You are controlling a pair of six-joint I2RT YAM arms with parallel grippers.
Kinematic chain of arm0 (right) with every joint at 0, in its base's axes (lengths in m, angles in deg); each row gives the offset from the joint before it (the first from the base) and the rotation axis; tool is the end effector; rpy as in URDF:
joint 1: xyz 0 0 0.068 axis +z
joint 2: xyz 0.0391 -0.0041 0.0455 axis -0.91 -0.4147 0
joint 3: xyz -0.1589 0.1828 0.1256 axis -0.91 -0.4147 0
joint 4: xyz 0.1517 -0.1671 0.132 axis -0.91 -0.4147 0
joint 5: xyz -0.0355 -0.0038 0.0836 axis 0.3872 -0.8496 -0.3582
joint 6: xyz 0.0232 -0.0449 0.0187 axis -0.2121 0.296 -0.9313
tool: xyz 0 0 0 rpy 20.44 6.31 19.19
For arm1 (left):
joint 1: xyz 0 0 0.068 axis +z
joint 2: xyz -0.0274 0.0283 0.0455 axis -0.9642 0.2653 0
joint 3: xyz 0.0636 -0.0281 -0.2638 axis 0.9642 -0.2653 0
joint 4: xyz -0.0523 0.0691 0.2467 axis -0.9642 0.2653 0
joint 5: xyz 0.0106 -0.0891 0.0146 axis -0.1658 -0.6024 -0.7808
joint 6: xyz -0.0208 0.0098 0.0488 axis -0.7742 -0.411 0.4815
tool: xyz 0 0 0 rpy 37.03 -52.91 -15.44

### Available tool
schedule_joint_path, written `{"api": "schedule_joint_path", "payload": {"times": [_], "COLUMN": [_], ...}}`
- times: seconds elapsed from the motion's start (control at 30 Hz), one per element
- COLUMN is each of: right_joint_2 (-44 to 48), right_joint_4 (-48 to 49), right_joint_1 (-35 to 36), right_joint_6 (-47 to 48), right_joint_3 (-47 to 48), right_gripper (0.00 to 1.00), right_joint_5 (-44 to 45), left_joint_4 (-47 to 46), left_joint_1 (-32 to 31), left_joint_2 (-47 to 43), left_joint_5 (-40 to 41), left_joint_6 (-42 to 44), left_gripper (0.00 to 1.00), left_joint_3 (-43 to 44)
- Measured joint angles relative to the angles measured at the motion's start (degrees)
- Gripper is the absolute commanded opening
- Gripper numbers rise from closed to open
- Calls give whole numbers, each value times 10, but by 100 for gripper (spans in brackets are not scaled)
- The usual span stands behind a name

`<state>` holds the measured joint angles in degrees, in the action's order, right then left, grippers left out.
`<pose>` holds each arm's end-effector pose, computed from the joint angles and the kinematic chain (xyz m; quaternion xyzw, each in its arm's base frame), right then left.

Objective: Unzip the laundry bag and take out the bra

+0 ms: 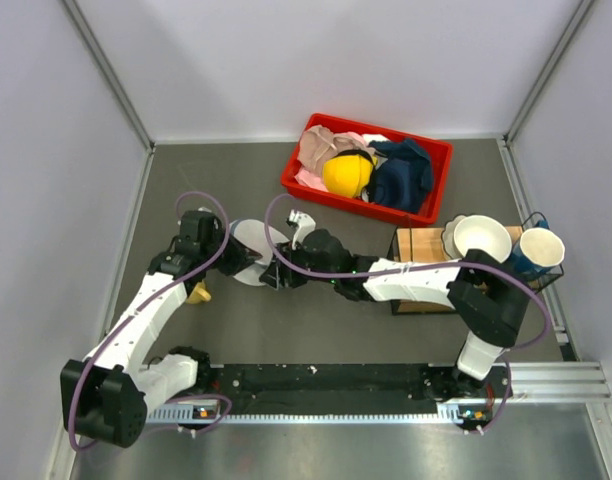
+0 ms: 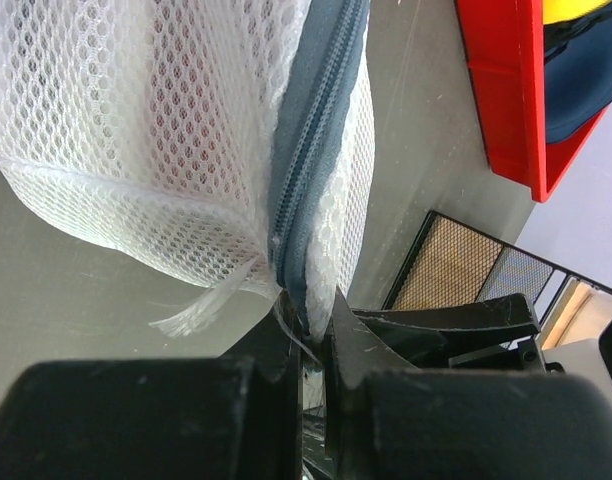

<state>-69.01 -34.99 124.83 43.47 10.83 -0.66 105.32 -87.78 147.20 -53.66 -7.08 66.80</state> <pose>0.1911 0.3278 0.2175 -0.1675 0.8221 0.4343 0.3278 0.2076 -0.0574 0.2540 -0.3094 0.8623 -0.3169 0.2456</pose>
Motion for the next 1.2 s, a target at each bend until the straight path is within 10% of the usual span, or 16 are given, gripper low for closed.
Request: {"api": "schedule_joint_path", "payload": {"times": [0.3, 0.47, 1.2], "right_joint_2": [-21, -22, 159], "right_joint_4": [16, 21, -46], "right_joint_1": [0, 0, -7], "right_joint_6": [-10, -16, 101], "right_joint_3": [5, 3, -123], "right_gripper": [39, 0, 0], "right_joint_5": [17, 38, 80], "left_joint_4": [-1, -3, 5], "left_joint_1": [0, 0, -6], "left_joint_2": [0, 0, 60], "left_joint_5": [0, 0, -117], "left_joint_6": [0, 0, 37], "left_gripper": [0, 0, 0], "left_joint_3": [0, 0, 56]}}
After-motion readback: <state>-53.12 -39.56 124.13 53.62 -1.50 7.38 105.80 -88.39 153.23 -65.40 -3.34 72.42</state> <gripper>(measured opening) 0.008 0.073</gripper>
